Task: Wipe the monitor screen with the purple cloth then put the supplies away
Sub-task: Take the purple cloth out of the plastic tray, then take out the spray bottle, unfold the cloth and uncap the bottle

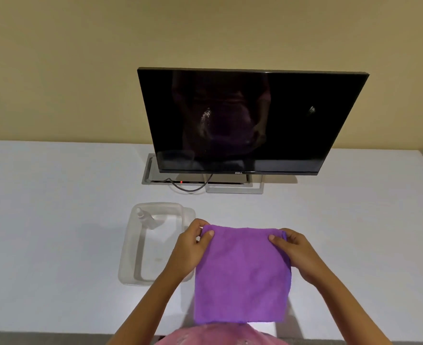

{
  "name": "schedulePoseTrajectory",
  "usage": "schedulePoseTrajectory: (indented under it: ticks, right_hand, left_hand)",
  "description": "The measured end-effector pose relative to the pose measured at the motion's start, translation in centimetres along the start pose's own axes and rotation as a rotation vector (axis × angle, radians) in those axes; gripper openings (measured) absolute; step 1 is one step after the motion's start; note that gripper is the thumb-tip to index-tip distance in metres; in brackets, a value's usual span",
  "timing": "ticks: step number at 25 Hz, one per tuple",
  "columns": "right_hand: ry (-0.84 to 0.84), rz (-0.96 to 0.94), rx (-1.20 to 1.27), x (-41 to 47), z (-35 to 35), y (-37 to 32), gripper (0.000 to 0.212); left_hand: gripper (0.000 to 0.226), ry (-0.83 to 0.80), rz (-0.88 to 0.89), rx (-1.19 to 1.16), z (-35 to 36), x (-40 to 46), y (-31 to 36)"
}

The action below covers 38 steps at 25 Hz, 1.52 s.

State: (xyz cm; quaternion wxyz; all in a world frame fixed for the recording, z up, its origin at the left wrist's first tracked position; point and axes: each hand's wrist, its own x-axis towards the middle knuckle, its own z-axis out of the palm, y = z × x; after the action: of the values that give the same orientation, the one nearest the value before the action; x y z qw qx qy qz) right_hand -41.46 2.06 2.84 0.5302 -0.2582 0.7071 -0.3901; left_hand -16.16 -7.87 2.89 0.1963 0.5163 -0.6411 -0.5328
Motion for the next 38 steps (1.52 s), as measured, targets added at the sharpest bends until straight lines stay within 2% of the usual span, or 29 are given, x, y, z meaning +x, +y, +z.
schedulePoseTrajectory:
  ticks: [2, 7, 10, 13, 15, 18, 21, 25, 27, 28, 31, 34, 38]
  right_hand:
    - [0.046, 0.001, -0.084, 1.6, 0.4, 1.7, 0.009]
    - [0.128, -0.045, -0.338, 4.8, 1.7, 4.6, 0.008]
    - [0.167, -0.101, -0.391, 5.7, 1.8, 5.1, 0.011]
    - [0.195, -0.153, -0.438, 6.4, 2.2, 4.6, 0.018]
    - [0.217, -0.135, -0.484, 6.7, 2.6, 3.9, 0.031]
    - [0.312, -0.087, -0.584, 6.9, 3.7, 2.9, 0.048]
    - [0.380, -0.146, -0.619, 6.2, 5.1, 1.7, 0.049]
    - [0.263, -0.259, -0.500, 4.5, 8.8, -0.7, 0.031]
    - [0.179, -0.339, -0.488, 3.6, 11.8, -2.1, 0.021]
    - [0.132, -0.373, -0.491, 3.4, 13.5, -2.8, 0.019]
    - [-0.006, -0.434, -0.521, 3.3, 19.0, -4.5, 0.021]
    - [-0.097, -0.432, -0.583, 4.2, 24.5, -5.4, 0.029]
    - [-0.104, -0.351, -0.682, 6.0, 29.4, -5.6, 0.047]
  left_hand:
    - [0.002, 0.027, -0.035, 0.128, 1.6, 1.2, -1.4]
    - [0.023, 0.084, -0.122, 0.335, 5.1, 3.8, -3.7]
    - [0.020, 0.139, -0.117, 0.439, 5.8, 4.5, -4.5]
    - [0.022, 0.142, -0.145, 0.490, 5.7, 5.4, -4.5]
    - [0.033, 0.110, -0.162, 0.552, 5.7, 5.8, -4.1]
    - [0.049, 0.105, -0.080, 0.580, 5.7, 5.8, -2.7]
    - [0.046, 0.133, 0.095, 0.529, 4.1, 4.8, -1.4]
    - [0.043, 0.335, 0.258, 0.407, -1.8, 3.0, -0.7]
    - [0.045, 0.470, 0.222, 0.443, -5.9, 2.8, -1.6]
    - [0.046, 0.484, 0.177, 0.465, -7.9, 3.0, -2.3]
    - [0.044, 0.298, 0.105, 0.495, -13.0, 4.0, -4.2]
    - [0.035, 0.072, 0.164, 0.553, -15.4, 4.9, -5.4]
    - [0.029, -0.012, 0.183, 0.571, -16.3, 5.8, -6.3]
